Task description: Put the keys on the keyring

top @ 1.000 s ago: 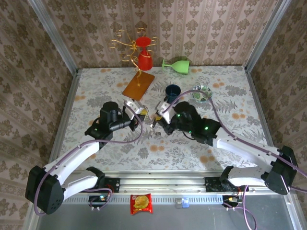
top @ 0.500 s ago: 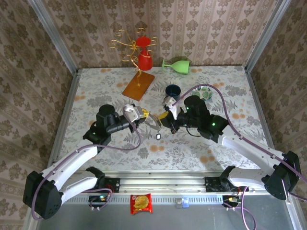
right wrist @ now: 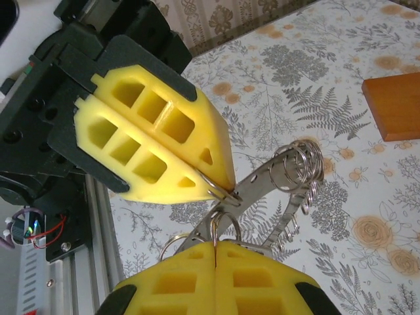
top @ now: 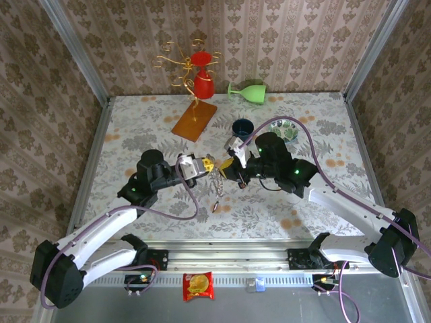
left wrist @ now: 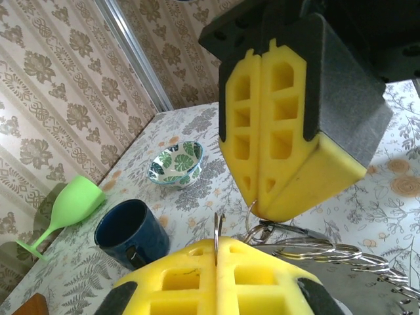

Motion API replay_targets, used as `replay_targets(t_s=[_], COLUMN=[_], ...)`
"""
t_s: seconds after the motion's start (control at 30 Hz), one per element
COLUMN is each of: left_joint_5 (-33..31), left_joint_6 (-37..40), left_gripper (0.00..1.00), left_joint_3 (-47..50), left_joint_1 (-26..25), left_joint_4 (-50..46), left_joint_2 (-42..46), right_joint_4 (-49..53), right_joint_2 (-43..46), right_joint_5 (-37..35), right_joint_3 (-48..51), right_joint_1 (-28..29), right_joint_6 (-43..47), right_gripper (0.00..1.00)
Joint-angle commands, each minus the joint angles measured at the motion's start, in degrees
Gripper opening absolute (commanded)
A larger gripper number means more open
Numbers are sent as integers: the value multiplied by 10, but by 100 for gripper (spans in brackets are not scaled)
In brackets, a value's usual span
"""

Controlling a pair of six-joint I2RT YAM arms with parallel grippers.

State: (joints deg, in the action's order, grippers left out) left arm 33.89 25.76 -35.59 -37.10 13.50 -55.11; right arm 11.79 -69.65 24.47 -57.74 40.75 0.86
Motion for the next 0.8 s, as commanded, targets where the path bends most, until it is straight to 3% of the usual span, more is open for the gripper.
replay_targets(t_s=[0.0,0.77], left_joint_5=[10,9], left_joint_6=[24,31], left_gripper=[0,0], left_joint_3=[-13,-25], left_joint_1=[-6,-14], left_joint_4=[2,-33], left_joint_2=[3,-3], right_joint_4=[-5,-17], right_joint_2=[-1,-10], right_joint_5=[14,6], right_joint_3=[-19,-29], right_joint_1=[-3,11], right_joint_6=[5,21], right_gripper=[0,0])
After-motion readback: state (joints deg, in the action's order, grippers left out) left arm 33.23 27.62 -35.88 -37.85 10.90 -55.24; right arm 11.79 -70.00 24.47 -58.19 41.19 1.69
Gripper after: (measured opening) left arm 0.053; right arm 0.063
